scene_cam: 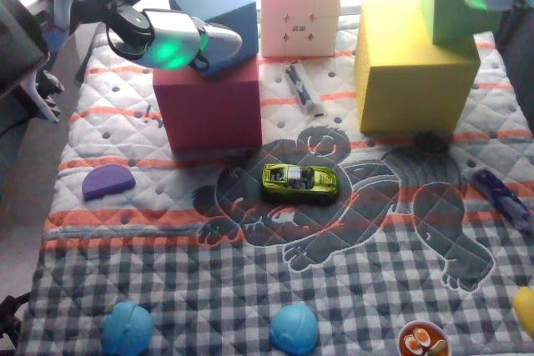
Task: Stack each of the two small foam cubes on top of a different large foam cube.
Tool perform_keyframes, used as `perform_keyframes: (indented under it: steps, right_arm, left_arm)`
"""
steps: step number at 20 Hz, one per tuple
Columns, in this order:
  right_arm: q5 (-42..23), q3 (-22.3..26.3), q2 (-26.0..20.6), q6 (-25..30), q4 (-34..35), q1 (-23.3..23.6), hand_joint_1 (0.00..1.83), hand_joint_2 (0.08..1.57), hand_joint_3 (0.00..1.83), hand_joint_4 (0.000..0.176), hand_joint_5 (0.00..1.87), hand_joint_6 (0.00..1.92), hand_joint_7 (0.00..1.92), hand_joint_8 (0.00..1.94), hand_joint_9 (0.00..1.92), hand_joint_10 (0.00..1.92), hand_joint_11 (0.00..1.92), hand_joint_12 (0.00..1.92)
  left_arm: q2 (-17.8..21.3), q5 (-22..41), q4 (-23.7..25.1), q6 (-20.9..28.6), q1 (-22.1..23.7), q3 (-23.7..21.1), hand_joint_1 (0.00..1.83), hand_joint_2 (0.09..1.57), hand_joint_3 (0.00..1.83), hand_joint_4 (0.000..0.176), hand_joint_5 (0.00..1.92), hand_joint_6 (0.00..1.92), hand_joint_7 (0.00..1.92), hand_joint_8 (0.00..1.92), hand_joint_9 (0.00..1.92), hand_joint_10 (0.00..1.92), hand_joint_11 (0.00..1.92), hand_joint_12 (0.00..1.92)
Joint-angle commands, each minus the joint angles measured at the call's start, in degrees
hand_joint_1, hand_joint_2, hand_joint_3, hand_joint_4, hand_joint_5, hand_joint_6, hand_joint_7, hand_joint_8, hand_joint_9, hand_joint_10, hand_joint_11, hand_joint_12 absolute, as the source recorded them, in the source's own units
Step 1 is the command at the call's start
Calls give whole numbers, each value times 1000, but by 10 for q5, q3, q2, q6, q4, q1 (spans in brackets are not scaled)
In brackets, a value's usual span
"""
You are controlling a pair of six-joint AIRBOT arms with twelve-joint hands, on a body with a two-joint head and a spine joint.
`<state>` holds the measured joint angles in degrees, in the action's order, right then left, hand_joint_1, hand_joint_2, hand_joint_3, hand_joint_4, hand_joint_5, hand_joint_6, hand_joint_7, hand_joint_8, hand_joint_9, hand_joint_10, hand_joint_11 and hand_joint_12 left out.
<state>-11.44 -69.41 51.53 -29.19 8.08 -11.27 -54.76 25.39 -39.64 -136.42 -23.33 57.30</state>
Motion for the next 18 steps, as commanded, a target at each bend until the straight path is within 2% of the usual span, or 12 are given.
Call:
perform_keyframes:
  steps: [1, 4, 5, 6, 7, 8, 9, 10, 11, 12, 14, 18]
  right_arm:
    - [-65, -3, 0, 5, 2, 8, 992, 1342, 9, 0, 538, 1622, 15, 397, 0, 314, 0, 1921]
    - [-72, -6, 9, 5, 1, 6, 926, 1196, 0, 0, 111, 763, 0, 2, 0, 2, 0, 1921]
    - [-72, -8, 13, 5, 1, 3, 927, 1170, 0, 0, 249, 958, 151, 14, 0, 4, 0, 789]
    - [-72, -10, 15, 5, 1, -1, 891, 1151, 0, 0, 176, 856, 145, 3, 0, 3, 0, 157]
    - [-73, -13, 16, 5, 1, -6, 944, 1178, 6, 0, 201, 1090, 210, 21, 71, 41, 29, 65]
    - [-75, -15, 18, 5, -2, -13, 866, 1237, 10, 0, 181, 1318, 260, 132, 13, 513, 5, 919]
    - [-76, -16, 18, 5, -8, -16, 837, 1289, 21, 0, 95, 1478, 230, 1263, 87, 1639, 204, 1721]
    - [-78, -19, 20, 5, -25, -22, 762, 1273, 8, 0, 18, 1401, 193, 1671, 184, 1865, 372, 1881]
    - [-81, -22, 22, 5, -42, -26, 786, 1281, 9, 0, 48, 1392, 38, 1161, 36, 1467, 74, 1913]
    - [-82, -23, 23, 5, -52, -27, 811, 1295, 13, 0, 9, 734, 19, 865, 6, 1188, 14, 1818]
    - [-82, -20, 22, 5, -65, -27, 609, 1297, 1, 0, 116, 374, 160, 250, 12, 669, 0, 1440]
    - [-82, -17, 21, 5, -72, -26, 624, 1177, 0, 0, 75, 66, 51, 5, 4, 258, 0, 1256]
  left_arm:
    - [1, 59, 15, 2, 6, -1, 766, 1125, 1, 175, 0, 156, 0, 0, 0, 0, 0, 472]
    - [1, 59, 15, 2, 6, -1, 798, 1131, 1, 166, 0, 181, 0, 0, 0, 0, 0, 665]
    - [1, 59, 15, 2, 6, -1, 792, 1128, 0, 174, 0, 189, 0, 0, 0, 0, 0, 857]
    - [1, 59, 15, 2, 6, -1, 799, 1126, 0, 172, 0, 196, 0, 0, 0, 0, 0, 971]
    - [1, 59, 15, 2, 6, -1, 792, 1119, 0, 170, 0, 206, 0, 0, 0, 0, 0, 1038]
    - [1, 59, 15, 2, 6, -1, 790, 1117, 0, 169, 0, 208, 0, 0, 0, 0, 0, 1052]
    - [1, 59, 15, 2, 6, -1, 804, 1114, 0, 165, 0, 209, 0, 0, 0, 0, 0, 1057]
    - [1, 59, 15, 2, 5, -1, 815, 1115, 0, 160, 0, 217, 0, 0, 0, 0, 0, 1125]
    - [1, 59, 15, 2, 5, -1, 819, 1114, 0, 156, 6, 196, 0, 0, 0, 0, 0, 1221]
    - [1, 60, 15, 2, 5, -1, 813, 1113, 0, 162, 4, 191, 0, 0, 0, 0, 0, 1318]
    - [1, 60, 15, 2, 4, -1, 833, 1116, 0, 136, 7, 196, 0, 0, 0, 0, 0, 1422]
    - [1, 61, 15, 2, 3, -1, 840, 1123, 2, 131, 1, 215, 0, 0, 0, 0, 0, 1387]
